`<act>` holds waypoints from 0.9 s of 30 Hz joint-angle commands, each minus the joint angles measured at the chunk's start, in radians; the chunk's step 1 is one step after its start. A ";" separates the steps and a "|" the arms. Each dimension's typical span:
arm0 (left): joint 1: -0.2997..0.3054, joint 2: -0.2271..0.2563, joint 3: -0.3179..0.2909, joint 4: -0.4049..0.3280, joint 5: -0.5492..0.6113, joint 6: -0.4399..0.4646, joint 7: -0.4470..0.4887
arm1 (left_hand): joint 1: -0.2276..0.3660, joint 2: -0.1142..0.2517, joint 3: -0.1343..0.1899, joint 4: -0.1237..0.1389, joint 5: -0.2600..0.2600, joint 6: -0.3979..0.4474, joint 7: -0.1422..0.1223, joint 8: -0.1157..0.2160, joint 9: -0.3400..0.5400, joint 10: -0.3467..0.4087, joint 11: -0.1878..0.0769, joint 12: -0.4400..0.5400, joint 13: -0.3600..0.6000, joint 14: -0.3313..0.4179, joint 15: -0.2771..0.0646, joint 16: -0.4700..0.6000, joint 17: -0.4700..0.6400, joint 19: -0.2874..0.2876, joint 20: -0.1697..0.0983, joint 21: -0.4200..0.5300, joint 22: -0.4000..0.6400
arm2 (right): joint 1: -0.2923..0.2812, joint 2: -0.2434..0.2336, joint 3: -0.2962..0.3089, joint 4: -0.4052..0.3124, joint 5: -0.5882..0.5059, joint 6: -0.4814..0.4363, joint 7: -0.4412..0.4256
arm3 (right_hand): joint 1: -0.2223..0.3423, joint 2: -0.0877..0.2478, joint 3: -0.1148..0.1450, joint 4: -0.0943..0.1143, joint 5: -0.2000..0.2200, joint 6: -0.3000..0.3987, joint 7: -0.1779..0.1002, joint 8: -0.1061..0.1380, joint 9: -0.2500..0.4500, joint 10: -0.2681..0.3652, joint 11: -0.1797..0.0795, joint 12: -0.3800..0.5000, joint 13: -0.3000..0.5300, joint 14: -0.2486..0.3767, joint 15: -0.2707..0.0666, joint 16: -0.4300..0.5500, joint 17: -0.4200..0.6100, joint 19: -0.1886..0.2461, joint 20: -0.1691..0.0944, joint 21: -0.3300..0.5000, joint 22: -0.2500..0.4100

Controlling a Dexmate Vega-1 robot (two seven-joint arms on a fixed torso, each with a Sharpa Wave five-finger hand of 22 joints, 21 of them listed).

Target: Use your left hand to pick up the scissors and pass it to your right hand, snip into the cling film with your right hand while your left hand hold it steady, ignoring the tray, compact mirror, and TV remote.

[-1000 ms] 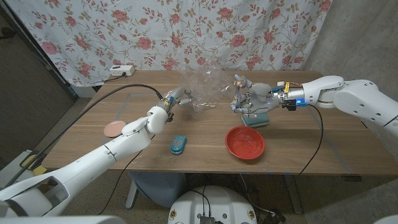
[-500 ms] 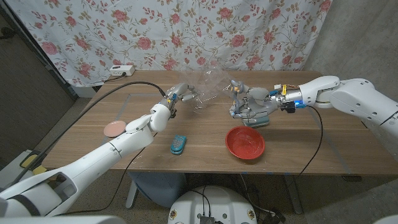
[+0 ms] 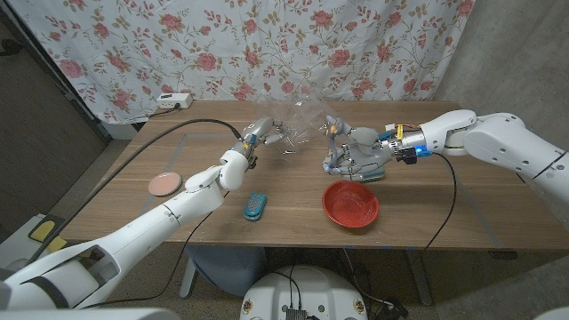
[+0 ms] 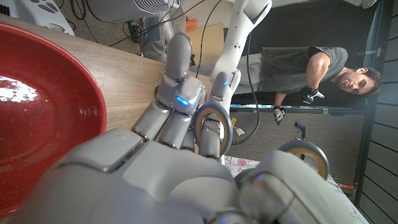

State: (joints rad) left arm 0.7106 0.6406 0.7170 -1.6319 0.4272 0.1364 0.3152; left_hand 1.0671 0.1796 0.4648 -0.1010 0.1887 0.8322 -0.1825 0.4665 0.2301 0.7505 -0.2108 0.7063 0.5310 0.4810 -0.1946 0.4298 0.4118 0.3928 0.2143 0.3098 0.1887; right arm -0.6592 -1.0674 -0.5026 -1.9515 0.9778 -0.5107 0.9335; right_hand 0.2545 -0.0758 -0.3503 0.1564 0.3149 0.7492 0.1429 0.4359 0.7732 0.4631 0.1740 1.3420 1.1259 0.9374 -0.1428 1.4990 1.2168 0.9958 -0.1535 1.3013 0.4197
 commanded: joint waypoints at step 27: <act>0.018 0.002 -0.007 0.010 0.018 -0.049 0.024 | 0.004 -0.003 0.004 0.000 0.013 0.015 -0.009 0.006 -0.003 0.008 -0.002 -0.007 0.010 0.018 -0.021 -0.012 0.016 -0.010 0.001 -0.008 0.005 | 0.309 0.170 -0.249 0.103 -0.239 -0.075 0.198 | -0.069 -0.004 0.016 -0.008 0.045 -0.006 0.021 -0.027 0.016 0.420 -0.208 0.052 0.002 -0.030 -0.068 -0.028 -0.001 -0.007 -0.051 -0.001 -0.010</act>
State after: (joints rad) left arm 0.6985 0.6250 0.7298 -1.5909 0.4438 0.0812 0.3215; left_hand 1.0677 0.1801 0.4648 -0.1010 0.1964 0.8395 -0.1896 0.4664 0.2264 0.7504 -0.2108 0.7025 0.5386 0.4854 -0.1926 0.4214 0.4247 0.3867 0.2193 0.3027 0.1887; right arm -0.4371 -0.9472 -0.6910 -1.9039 0.8088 -0.5859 1.0743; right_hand 0.1890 -0.0810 -0.3359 0.1533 0.3529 0.7391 0.1473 0.4096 0.7854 0.4631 0.1740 1.3420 1.1309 0.9349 -0.1409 1.4716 1.2109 0.9885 -0.1535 1.3013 0.4107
